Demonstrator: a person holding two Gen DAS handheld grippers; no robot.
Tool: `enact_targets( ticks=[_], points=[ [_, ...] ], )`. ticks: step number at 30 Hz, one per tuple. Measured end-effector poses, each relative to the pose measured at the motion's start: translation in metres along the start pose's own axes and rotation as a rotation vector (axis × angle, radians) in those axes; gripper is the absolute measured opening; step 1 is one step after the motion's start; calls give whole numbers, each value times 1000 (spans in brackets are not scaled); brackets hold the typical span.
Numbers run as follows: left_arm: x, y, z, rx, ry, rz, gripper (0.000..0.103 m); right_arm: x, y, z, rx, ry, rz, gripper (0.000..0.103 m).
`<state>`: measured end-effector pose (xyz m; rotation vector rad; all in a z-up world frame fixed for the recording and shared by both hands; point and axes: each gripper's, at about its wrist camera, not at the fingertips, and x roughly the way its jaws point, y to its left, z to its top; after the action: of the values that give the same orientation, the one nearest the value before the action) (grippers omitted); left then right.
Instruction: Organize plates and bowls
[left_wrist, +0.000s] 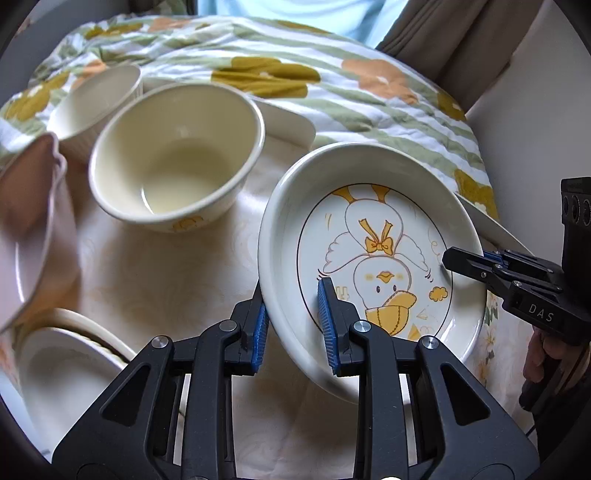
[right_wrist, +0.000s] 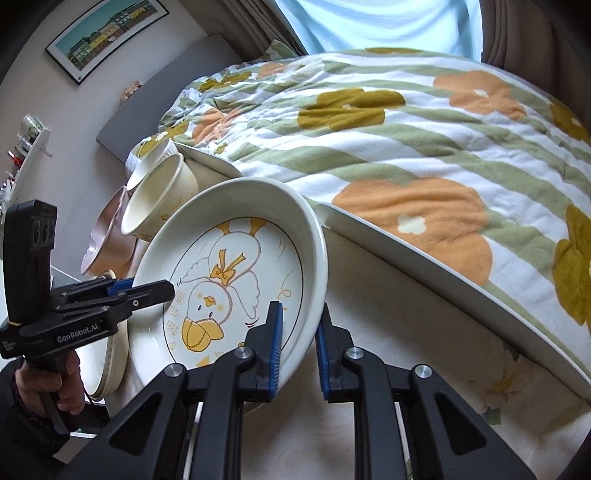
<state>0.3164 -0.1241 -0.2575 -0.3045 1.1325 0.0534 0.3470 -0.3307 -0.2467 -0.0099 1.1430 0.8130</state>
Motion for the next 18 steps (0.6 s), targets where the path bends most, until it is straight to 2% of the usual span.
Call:
enact_targets(
  ticks=[4, 10, 18],
  points=[
    [-23, -1, 0, 24, -29, -15, 23, -19, 14, 0, -2, -40, -16, 16],
    [-79, 4, -5, 79, -83, -41, 23, -56, 52, -8, 23, -94, -46, 16],
    [-145, 50, -24, 154, -121, -121, 23, -84, 131, -36, 83, -158, -119, 16]
  ],
)
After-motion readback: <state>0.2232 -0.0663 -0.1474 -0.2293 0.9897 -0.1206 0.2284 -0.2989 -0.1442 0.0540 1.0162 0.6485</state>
